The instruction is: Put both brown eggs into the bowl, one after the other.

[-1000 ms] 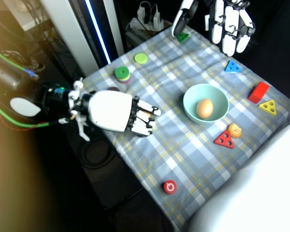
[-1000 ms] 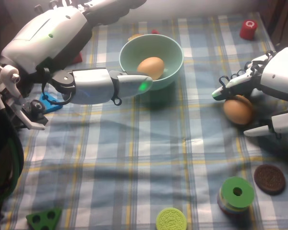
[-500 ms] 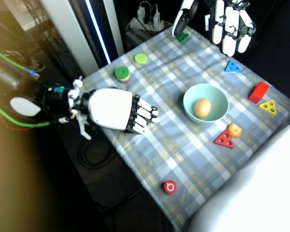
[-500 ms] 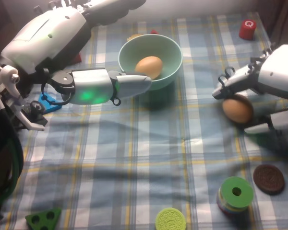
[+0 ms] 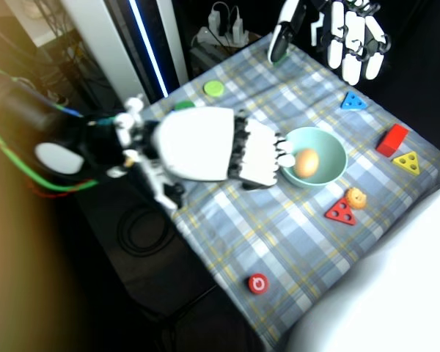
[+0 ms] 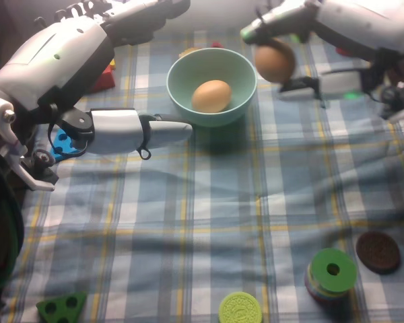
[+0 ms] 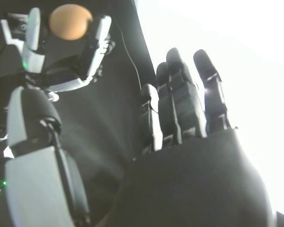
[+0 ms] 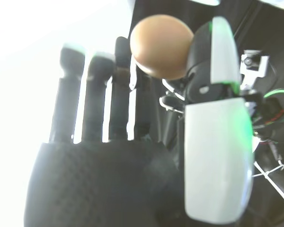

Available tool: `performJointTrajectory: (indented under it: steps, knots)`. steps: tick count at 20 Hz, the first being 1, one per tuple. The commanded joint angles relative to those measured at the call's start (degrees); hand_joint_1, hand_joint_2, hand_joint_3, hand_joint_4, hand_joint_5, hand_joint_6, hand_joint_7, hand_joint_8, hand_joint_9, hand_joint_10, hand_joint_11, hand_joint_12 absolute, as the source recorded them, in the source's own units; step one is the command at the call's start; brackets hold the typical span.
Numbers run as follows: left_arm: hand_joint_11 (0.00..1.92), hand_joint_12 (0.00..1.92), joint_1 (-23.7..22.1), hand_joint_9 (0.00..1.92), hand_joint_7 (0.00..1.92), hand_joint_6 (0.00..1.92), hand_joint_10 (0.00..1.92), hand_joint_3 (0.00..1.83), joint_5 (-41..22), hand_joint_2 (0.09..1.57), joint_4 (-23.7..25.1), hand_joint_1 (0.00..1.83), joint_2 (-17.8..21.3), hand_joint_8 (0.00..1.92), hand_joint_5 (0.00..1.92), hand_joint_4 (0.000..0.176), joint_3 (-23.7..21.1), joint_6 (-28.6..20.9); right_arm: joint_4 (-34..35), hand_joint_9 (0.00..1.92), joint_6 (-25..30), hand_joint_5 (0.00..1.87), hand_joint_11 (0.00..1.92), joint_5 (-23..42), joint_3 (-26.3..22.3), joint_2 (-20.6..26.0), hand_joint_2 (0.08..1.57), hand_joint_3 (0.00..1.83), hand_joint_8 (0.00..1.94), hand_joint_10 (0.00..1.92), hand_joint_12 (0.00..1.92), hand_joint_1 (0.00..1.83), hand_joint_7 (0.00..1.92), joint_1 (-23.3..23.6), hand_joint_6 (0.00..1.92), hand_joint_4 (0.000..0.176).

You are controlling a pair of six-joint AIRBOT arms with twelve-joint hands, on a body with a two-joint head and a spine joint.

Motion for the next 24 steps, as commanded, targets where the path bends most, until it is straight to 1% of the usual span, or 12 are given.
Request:
performJointTrajectory:
  steps: [1, 2, 3, 6, 7, 8, 9, 10, 12, 16, 19, 24]
  knots:
    - [0.00, 0.70, -0.3, 0.56, 0.47, 0.01, 0.02, 0.00, -7.2, 0.90, 1.4, 0.83, 0.3, 0.01, 0.36, 0.132, -0.1, -0.5, 1.7, 0.93, -0.1, 1.18, 0.58, 6.0, 0.5, -0.3, 1.06, 0.00, 1.01, 0.90, 1.40, 1.27, 1.09, 1.0, 0.45, 0.000]
    - [0.00, 0.70, -0.1, 0.56, 0.47, 0.01, 0.02, 0.00, -7.4, 0.90, 1.2, 0.83, 0.3, 0.01, 0.36, 0.132, -0.1, -0.5, 1.7, 0.93, -0.2, 1.18, 0.58, 5.3, 1.0, -1.5, 1.06, 0.00, 1.01, 0.90, 1.40, 1.27, 1.09, 1.6, 0.45, 0.000]
    - [0.00, 0.67, 0.2, 0.57, 0.48, 0.00, 0.01, 0.00, -7.7, 0.88, 0.9, 0.83, 0.3, 0.00, 0.41, 0.115, -0.1, -0.5, 1.7, 1.01, -0.2, 1.05, 0.58, 4.7, 1.6, -2.5, 1.07, 0.00, 0.71, 0.35, 1.11, 1.24, 1.12, 2.0, 0.91, 0.022]
    - [0.00, 0.55, 0.9, 0.53, 0.46, 0.01, 0.00, 0.01, -7.8, 0.92, 0.0, 0.72, 0.4, 0.00, 0.49, 0.115, -0.2, -0.6, 1.7, 0.99, -1.0, 1.08, 0.36, 2.8, 2.5, -4.3, 1.10, 0.00, 0.98, 0.11, 1.14, 1.23, 0.96, 2.6, 0.86, 0.000]
    - [0.00, 0.64, 0.9, 0.54, 0.47, 0.01, 0.01, 0.00, -7.9, 0.92, 0.0, 0.74, 0.4, 0.00, 0.53, 0.101, -0.2, -0.6, 1.7, 0.96, -1.5, 1.03, 0.29, 2.3, 2.5, -4.4, 1.11, 0.00, 1.00, 0.08, 1.12, 1.22, 0.95, 2.7, 0.94, 0.025]
    - [0.00, 0.71, 0.9, 0.55, 0.48, 0.01, 0.01, 0.00, -8.0, 0.92, 0.0, 0.76, 0.4, 0.00, 0.57, 0.097, -0.2, -0.7, 1.7, 0.95, -1.6, 0.99, 0.43, 2.2, 2.4, -4.4, 1.11, 0.00, 0.42, 0.05, 1.13, 1.14, 0.87, 2.7, 0.96, 0.000]
    - [0.00, 0.72, 0.9, 0.55, 0.48, 0.02, 0.01, 0.00, -8.1, 0.92, 0.0, 0.77, 0.4, 0.00, 0.60, 0.089, -0.2, -0.7, 1.7, 0.87, -1.7, 0.77, 0.44, 2.1, 2.3, -4.4, 1.04, 0.00, 0.15, 0.01, 1.21, 1.12, 0.74, 2.7, 0.34, 0.012]
    - [0.00, 0.75, 1.0, 0.55, 0.48, 0.01, 0.00, 0.00, -8.2, 0.92, -0.1, 0.77, 0.5, 0.00, 0.62, 0.085, -0.3, -0.7, 1.7, 0.81, -1.7, 0.71, 0.40, 2.0, 2.2, -4.4, 1.01, 0.00, 0.05, 0.00, 1.18, 1.13, 0.67, 2.7, 0.10, 0.027]
    - [0.00, 0.71, 1.1, 0.54, 0.48, 0.01, 0.00, 0.00, -8.4, 0.92, -0.2, 0.81, 0.5, 0.00, 0.67, 0.090, -0.4, -0.8, 1.7, 0.57, -1.7, 0.51, 0.17, 1.8, 2.1, -4.4, 0.99, 0.00, 0.00, 0.00, 0.98, 1.14, 0.50, 2.7, 0.00, 0.115]
    - [0.00, 0.68, 1.1, 0.53, 0.48, 0.00, 0.00, 0.00, -8.4, 0.94, -0.3, 0.79, 0.5, 0.00, 0.70, 0.083, -0.4, -1.2, 1.7, 0.42, -1.8, 0.32, 0.00, 1.6, 2.2, -4.4, 1.00, 0.00, 0.00, 0.00, 1.01, 1.09, 0.39, 2.7, 0.00, 0.175]
    - [0.00, 0.68, 1.3, 0.51, 0.47, 0.01, 0.00, 0.00, -8.7, 0.95, -0.4, 0.78, 0.6, 0.00, 0.72, 0.070, -0.4, -1.8, 1.9, 0.33, -1.8, 0.28, 0.00, 1.7, 1.6, -4.4, 0.99, 0.00, 0.00, 0.00, 0.81, 1.12, 0.32, 2.7, 0.00, 0.176]
    - [0.00, 0.72, 3.2, 0.51, 0.51, 0.00, 0.00, 0.00, -14.1, 0.94, 2.4, 0.82, 3.0, 0.00, 0.68, 0.039, -1.1, -11.5, 7.2, 0.35, -1.8, 0.27, 0.00, 12.9, -4.3, 3.8, 1.03, 0.01, 0.00, 0.01, 0.81, 0.96, 0.35, -2.5, 0.00, 0.098]
